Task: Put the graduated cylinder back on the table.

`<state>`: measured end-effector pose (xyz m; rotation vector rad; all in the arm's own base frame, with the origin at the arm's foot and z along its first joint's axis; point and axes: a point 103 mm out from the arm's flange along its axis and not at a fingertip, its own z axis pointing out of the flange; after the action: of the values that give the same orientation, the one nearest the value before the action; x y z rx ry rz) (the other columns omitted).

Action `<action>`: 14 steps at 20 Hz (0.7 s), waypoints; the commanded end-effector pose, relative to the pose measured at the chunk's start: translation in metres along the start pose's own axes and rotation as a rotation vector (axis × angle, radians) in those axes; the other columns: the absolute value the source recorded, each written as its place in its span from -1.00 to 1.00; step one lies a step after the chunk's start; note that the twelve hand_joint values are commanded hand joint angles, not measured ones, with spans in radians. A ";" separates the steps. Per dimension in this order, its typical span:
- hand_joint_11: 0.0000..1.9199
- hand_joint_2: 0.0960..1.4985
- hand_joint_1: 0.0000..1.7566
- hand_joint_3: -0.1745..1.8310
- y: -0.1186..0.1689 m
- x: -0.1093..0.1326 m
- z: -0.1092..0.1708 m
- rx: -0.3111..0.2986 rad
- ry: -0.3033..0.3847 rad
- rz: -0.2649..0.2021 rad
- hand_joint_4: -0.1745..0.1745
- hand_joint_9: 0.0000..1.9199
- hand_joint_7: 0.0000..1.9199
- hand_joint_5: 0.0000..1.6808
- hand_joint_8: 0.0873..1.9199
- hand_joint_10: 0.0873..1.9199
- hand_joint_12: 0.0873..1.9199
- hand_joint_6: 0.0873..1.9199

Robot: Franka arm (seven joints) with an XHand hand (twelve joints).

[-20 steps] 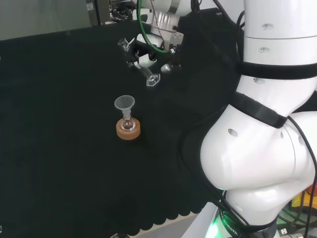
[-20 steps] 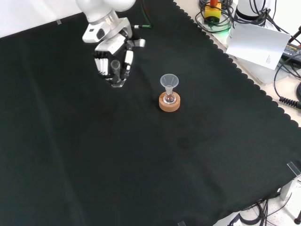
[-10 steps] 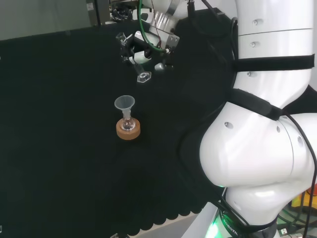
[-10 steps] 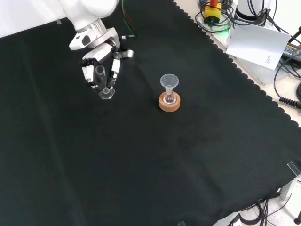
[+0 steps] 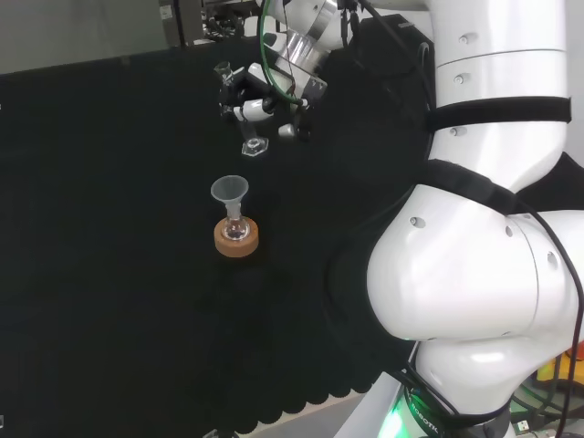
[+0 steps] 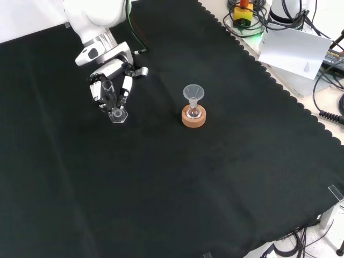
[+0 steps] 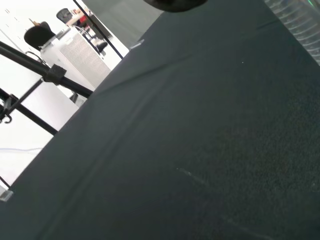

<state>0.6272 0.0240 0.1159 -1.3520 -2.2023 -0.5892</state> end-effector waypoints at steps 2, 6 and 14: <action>0.28 0.44 0.44 -0.82 0.010 -0.005 0.008 -0.060 0.015 -0.026 -1.00 0.50 0.06 0.17 -0.03 -1.00 -0.32 -0.01; 0.27 0.44 0.44 -0.82 0.012 -0.010 0.014 -0.065 0.045 -0.022 -1.00 0.49 0.05 0.16 -0.02 -1.00 -0.31 0.01; 0.26 0.45 0.43 -0.82 0.015 -0.020 0.024 -0.079 0.114 -0.001 -1.00 0.48 0.03 0.15 0.01 -1.00 -0.30 0.03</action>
<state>0.6427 0.0289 0.0922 -1.3345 -2.1568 -0.7055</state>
